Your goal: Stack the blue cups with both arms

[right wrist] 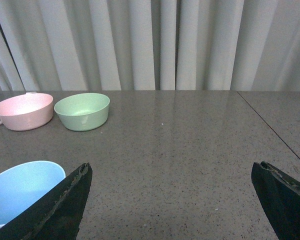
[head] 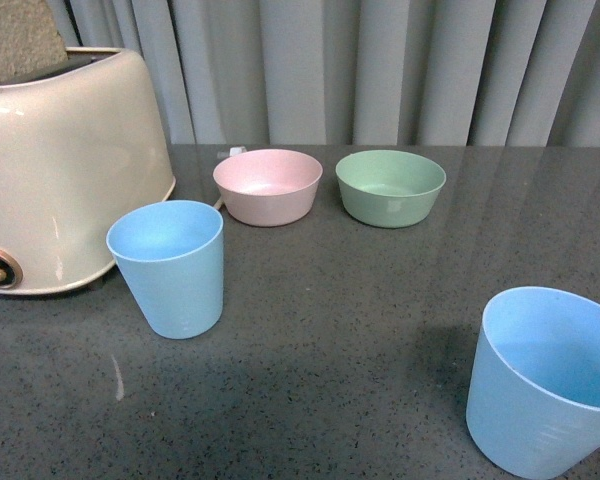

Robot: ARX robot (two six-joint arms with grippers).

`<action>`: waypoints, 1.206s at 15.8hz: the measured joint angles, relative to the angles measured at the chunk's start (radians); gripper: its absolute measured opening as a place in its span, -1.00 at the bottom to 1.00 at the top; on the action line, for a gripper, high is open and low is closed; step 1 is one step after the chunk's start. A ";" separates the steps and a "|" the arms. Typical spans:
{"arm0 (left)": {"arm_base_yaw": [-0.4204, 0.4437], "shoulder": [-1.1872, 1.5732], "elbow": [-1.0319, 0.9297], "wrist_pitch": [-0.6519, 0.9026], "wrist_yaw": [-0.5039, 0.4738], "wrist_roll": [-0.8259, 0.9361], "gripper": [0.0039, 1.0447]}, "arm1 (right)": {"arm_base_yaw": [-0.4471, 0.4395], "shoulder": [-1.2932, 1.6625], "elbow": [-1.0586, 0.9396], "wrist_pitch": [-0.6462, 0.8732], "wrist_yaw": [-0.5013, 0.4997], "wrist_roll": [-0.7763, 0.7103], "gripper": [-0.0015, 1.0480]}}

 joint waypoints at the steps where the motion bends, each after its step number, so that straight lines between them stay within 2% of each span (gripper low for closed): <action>1: 0.000 0.000 0.000 0.000 0.000 0.000 0.88 | 0.000 0.000 0.000 0.000 0.000 0.000 0.87; 19: 0.000 0.000 0.000 0.000 0.000 0.000 0.88 | 0.000 0.000 0.000 0.000 0.000 0.000 0.87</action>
